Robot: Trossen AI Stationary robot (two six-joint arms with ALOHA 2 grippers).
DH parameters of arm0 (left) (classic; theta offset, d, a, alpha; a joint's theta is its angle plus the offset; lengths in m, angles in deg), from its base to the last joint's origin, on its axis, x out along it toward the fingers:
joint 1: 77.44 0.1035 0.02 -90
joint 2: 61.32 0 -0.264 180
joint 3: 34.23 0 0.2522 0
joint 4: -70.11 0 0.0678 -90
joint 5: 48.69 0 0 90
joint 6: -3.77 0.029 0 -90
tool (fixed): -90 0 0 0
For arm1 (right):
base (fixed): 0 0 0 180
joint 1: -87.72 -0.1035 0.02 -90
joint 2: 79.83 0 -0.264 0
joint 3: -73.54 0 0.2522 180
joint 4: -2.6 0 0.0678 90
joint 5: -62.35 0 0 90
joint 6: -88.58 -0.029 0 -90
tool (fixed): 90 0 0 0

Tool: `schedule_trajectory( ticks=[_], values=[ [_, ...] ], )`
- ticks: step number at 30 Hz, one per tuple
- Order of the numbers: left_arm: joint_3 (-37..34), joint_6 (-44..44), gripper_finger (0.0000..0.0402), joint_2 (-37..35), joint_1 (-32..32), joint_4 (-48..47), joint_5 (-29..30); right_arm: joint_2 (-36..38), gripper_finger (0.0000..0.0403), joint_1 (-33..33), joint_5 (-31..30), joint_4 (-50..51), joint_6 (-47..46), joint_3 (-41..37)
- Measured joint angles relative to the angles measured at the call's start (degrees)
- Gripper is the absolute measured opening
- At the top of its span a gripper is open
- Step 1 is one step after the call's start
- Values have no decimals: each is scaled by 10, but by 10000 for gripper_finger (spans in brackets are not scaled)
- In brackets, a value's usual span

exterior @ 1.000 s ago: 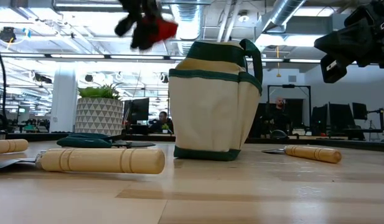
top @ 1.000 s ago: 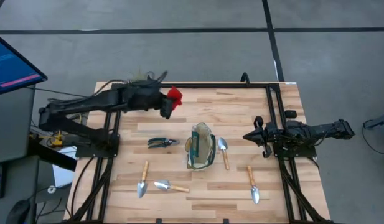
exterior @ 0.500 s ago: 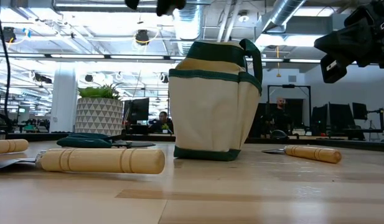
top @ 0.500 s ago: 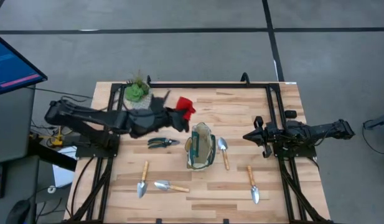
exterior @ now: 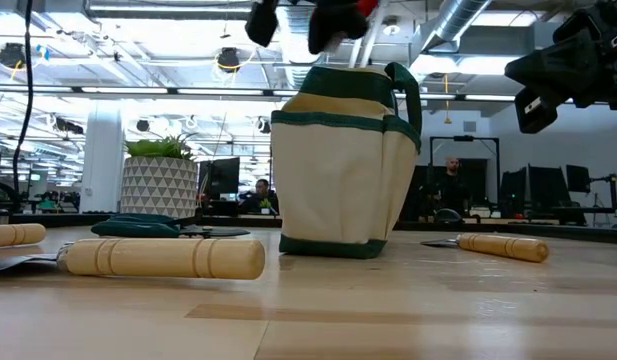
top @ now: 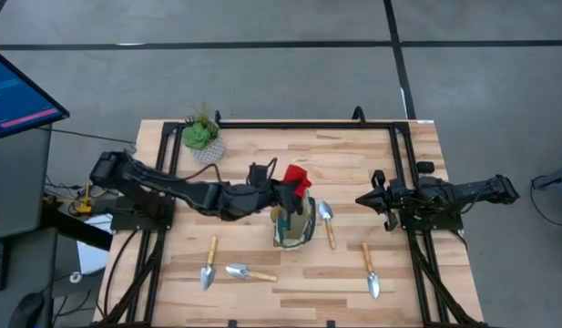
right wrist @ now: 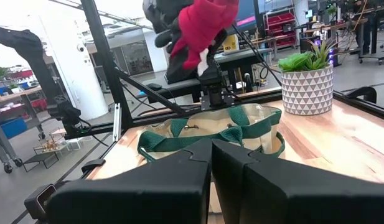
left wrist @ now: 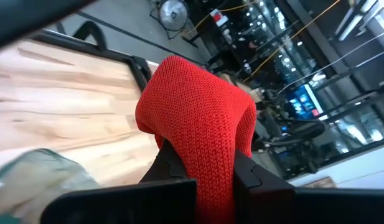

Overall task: Pick & Place Garden tools in Gardening bag
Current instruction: Put the gardening glove into the gardening bag

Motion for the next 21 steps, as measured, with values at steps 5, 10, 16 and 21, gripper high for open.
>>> schedule_trajectory(
  ticks=[5, 10, 16, 21],
  values=[
    [0, 0, 6, 28, -7, 5, -13, 0, 5, 0, 0, 0, 0, 0],
    [0, 56, 6, 53, -9, 5, -12, 0, 5, 0, 0, 1, 0, 0],
    [0, 195, 6, 62, -14, 14, -12, 0, 5, 0, 0, 1, 0, 0],
    [0, 222, 6, 62, -14, 33, -11, 0, 5, 0, 0, 2, 0, 0]
  ],
)
